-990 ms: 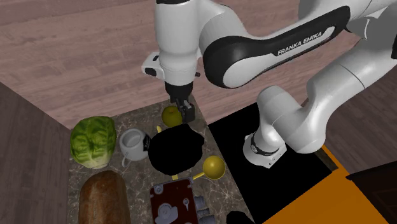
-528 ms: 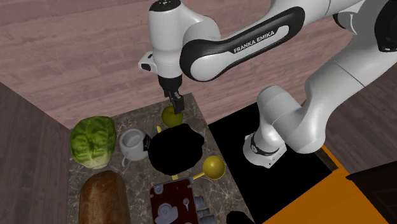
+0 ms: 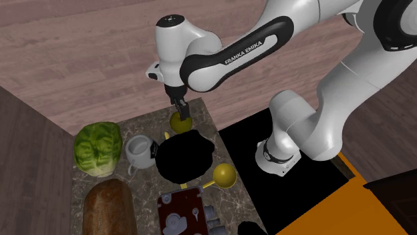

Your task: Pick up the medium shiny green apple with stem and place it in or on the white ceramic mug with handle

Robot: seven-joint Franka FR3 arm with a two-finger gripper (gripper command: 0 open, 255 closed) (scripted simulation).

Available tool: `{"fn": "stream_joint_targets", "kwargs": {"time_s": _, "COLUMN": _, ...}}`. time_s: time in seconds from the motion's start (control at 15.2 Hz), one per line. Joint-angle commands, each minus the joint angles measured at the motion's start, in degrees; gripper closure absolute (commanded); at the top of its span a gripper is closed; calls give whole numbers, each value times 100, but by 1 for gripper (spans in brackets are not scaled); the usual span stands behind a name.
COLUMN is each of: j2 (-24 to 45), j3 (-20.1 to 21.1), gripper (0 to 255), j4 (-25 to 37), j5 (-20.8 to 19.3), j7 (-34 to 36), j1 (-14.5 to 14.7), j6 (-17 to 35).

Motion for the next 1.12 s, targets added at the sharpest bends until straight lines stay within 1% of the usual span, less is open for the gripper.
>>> {"fn": "stream_joint_targets", "kwargs": {"time_s": 0.0, "j2": 99, "j3": -61, "gripper": 0, "j4": -102, "j5": 14, "j7": -19, "j1": 30, "j6": 200}}
{"fn": "stream_joint_targets", "kwargs": {"time_s": 0.53, "j2": 129, "j3": -79, "gripper": 0, "j4": -125, "j5": 20, "j7": -27, "j1": 40, "j6": 251}}
{"fn": "stream_joint_targets", "kwargs": {"time_s": 0.59, "j2": 129, "j3": -79, "gripper": 255, "j4": -125, "j5": 20, "j7": -27, "j1": 40, "j6": 251}}
{"fn": "stream_joint_targets", "kwargs": {"time_s": 1.06, "j2": 129, "j3": -79, "gripper": 255, "j4": -125, "j5": 20, "j7": -27, "j1": 40, "j6": 251}}
